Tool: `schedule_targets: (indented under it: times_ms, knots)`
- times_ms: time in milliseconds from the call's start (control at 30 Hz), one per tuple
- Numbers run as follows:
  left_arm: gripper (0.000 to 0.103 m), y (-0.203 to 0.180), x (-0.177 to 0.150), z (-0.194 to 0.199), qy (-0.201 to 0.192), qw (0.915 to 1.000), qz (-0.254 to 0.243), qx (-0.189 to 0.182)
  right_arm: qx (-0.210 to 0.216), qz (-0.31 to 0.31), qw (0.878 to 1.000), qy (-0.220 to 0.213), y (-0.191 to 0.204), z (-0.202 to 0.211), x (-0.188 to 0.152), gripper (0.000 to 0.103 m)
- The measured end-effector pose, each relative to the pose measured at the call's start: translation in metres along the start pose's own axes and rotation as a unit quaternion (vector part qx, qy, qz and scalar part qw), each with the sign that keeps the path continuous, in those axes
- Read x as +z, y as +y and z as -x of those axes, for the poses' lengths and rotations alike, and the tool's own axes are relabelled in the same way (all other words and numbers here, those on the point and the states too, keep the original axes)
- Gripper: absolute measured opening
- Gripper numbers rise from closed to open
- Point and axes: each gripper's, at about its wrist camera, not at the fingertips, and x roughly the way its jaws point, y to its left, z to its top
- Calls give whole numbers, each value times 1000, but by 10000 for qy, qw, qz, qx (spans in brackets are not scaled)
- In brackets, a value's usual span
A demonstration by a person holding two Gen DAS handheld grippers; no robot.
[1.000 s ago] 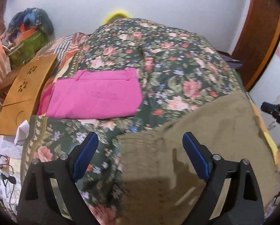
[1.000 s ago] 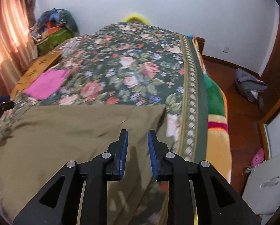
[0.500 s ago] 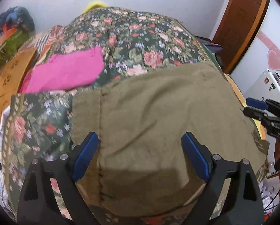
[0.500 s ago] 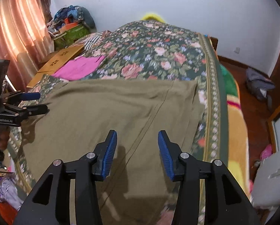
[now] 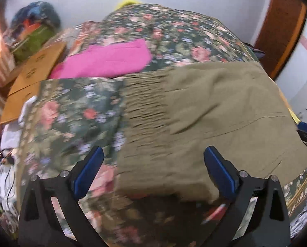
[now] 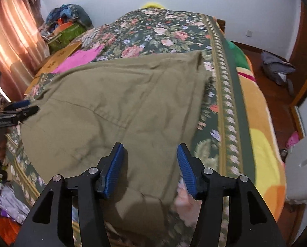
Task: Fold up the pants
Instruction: 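Close the left gripper on the waistband edge of the folded pants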
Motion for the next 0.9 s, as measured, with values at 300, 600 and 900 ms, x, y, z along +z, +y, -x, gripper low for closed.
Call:
schedule_targets:
  times_ms: [300,600,900]
  knots:
    - [100,40,-19,19,181,9903,1041,-899,-160,-26,9992,-370,5,30,5,50]
    - [101,27,-40,-10,605,9543,1866,-2254,197,486,9958,-752,58,25,26,50]
    - [102,20,-26,-27,525,9525,1892,-2327,333,388,9985,-213,53,-13,10,54]
